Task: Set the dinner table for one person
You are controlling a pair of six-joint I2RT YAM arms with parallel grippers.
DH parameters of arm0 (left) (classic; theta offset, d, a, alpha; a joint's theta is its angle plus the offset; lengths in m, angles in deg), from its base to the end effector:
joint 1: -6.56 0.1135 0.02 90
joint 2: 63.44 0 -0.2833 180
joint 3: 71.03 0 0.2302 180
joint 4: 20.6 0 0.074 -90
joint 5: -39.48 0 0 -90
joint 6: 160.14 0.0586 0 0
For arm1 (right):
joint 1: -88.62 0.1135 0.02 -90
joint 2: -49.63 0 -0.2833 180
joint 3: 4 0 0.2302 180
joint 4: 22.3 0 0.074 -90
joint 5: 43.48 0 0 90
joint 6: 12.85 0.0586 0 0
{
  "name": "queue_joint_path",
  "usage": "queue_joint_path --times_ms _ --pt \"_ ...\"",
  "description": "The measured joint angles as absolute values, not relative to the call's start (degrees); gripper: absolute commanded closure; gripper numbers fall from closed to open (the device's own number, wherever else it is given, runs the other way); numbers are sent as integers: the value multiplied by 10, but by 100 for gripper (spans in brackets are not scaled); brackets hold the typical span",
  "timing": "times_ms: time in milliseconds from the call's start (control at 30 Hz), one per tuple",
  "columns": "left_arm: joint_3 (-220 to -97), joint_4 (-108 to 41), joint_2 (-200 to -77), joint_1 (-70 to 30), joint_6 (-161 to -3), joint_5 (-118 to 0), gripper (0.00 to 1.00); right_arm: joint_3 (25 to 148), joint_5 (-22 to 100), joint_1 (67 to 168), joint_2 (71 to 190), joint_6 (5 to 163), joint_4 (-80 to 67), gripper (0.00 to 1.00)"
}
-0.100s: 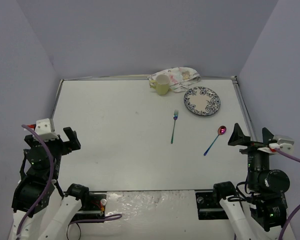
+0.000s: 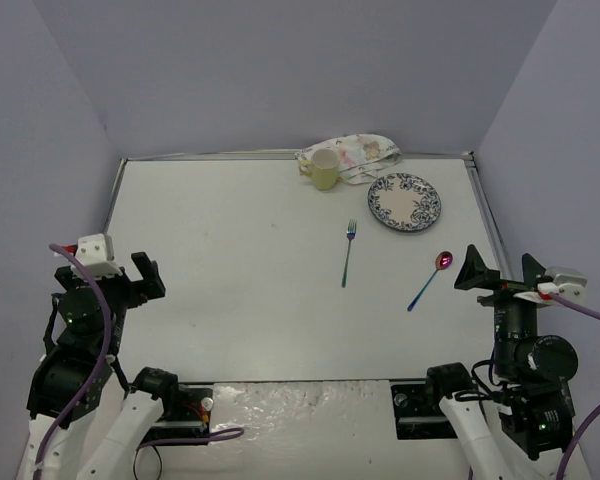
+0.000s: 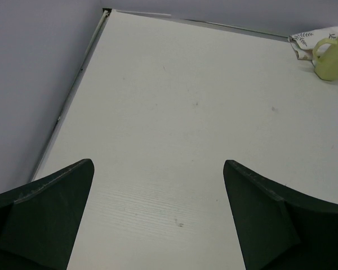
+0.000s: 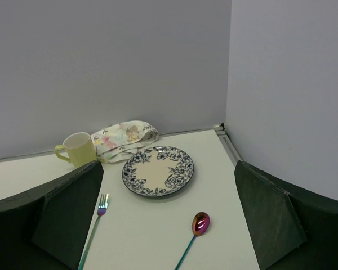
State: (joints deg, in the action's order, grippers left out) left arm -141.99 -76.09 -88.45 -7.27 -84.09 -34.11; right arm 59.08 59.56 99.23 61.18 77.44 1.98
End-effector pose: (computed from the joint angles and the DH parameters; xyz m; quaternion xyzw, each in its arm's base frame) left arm 0.0542 0.0037 0.3771 -0.0930 0.7555 -0.0477 0.6467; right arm 0.0046 -0.0126 0.4105 0.0500 0.5239 0.0217 0.8500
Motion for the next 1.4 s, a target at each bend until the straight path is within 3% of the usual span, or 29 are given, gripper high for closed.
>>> queue_joint_path --times_ms 200,467,767,1033,1400 --pt "-1418 -757 -939 -73 -861 -382 3 591 601 992 675 836 14 0" --pt "-1418 -722 -1022 -73 -894 -430 3 609 621 992 900 949 8 0" --pt "-1425 -688 -1113 -73 -898 -441 3 822 634 987 1294 988 -25 0" --pt "-1405 -659 -1108 -68 -896 -441 3 1032 541 960 1594 956 -73 0" --pt "-1379 -667 -1119 -64 -893 -432 3 1203 428 960 1845 882 -159 0"
